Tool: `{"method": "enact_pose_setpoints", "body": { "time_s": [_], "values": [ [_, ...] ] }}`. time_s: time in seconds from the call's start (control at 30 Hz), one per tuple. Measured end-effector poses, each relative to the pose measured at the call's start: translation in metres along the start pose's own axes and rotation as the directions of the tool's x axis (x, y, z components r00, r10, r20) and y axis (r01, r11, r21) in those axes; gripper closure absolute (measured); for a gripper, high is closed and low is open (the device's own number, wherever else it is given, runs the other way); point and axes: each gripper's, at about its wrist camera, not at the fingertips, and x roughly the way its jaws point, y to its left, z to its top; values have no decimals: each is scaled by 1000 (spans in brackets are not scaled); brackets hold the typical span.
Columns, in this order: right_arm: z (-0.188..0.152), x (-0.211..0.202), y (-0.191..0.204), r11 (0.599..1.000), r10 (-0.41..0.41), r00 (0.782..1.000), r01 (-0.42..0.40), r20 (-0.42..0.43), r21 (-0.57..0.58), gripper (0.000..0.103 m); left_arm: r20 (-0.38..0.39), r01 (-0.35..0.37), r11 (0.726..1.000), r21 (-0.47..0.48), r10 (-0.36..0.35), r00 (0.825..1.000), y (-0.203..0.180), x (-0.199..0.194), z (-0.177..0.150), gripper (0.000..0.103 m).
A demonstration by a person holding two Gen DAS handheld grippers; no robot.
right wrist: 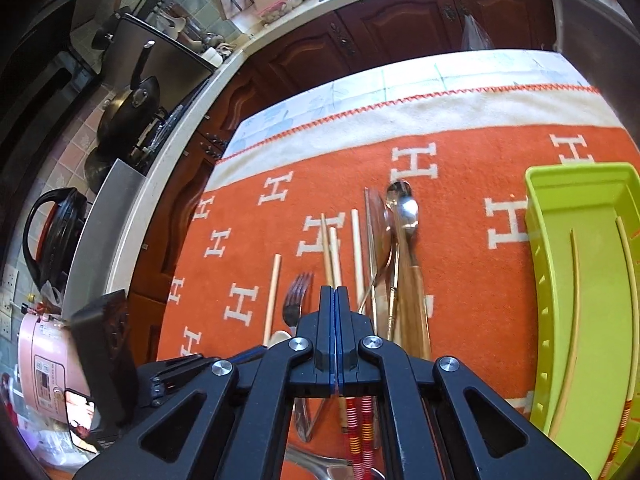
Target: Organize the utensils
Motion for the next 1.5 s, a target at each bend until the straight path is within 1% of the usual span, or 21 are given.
{"method": "enact_pose_setpoints", "body": {
  "time_s": [0.07,0.17,0.23,0.3,0.33,0.47,0.6,0.7,0.83,1.03,1.1,1.17,1.23,1.3,1.37,1.43,1.5],
  "values": [
    [0,-1,3,1000,-4,1000,4,-1,-12,103,-5,12,1000,13,-12,1000,-1,5,0,97],
    [1,1,3,1000,-8,1000,8,-6,-3,103,-6,34,999,35,-34,999,-4,7,0,87],
    [1,4,-1,1000,-13,1000,14,-13,10,103,-7,57,997,54,-57,998,-8,8,-1,73],
    [1,8,-7,999,-16,1000,16,-24,31,103,-8,69,994,82,-68,998,-15,9,-2,64],
    [2,11,-10,999,-16,999,17,-29,37,103,-8,64,993,95,-64,998,-18,10,-2,62],
    [2,22,-18,998,-18,998,21,-53,62,103,0,35,991,132,-35,999,-25,12,-3,62],
    [2,31,-27,996,-15,997,21,-69,88,103,-13,62,990,130,-60,998,-22,13,0,62],
    [1,37,-34,994,-17,997,26,-81,105,103,-36,71,982,176,-65,997,-22,14,3,62],
    [1,40,-38,994,-20,996,29,-88,109,103,-43,34,953,302,-22,999,-33,16,3,62],
    [1,43,-36,995,-24,995,32,-93,94,103,-65,63,916,396,-40,997,-45,22,8,62],
    [1,45,-38,995,-26,995,35,-95,96,103,-83,90,902,423,-60,995,-50,26,7,62],
    [1,48,-40,994,-27,995,38,-101,104,103,-98,116,893,435,-81,992,-52,29,8,67],
    [1,51,-42,993,-28,994,40,-103,110,103,-131,158,893,422,-112,985,-53,32,9,83],
    [2,54,-45,992,-28,994,41,-106,121,103,-150,176,902,393,-126,981,-51,33,12,88],
    [3,56,-49,990,-34,994,48,-104,131,103,-145,180,914,364,-136,980,-49,30,12,96],
    [5,58,-52,988,-32,994,47,-103,145,103,-131,167,937,308,-132,983,-43,26,14,99],
    [8,62,-55,986,-22,994,39,-106,163,102,-115,149,954,261,-122,986,-38,21,13,101]
  ]
}}
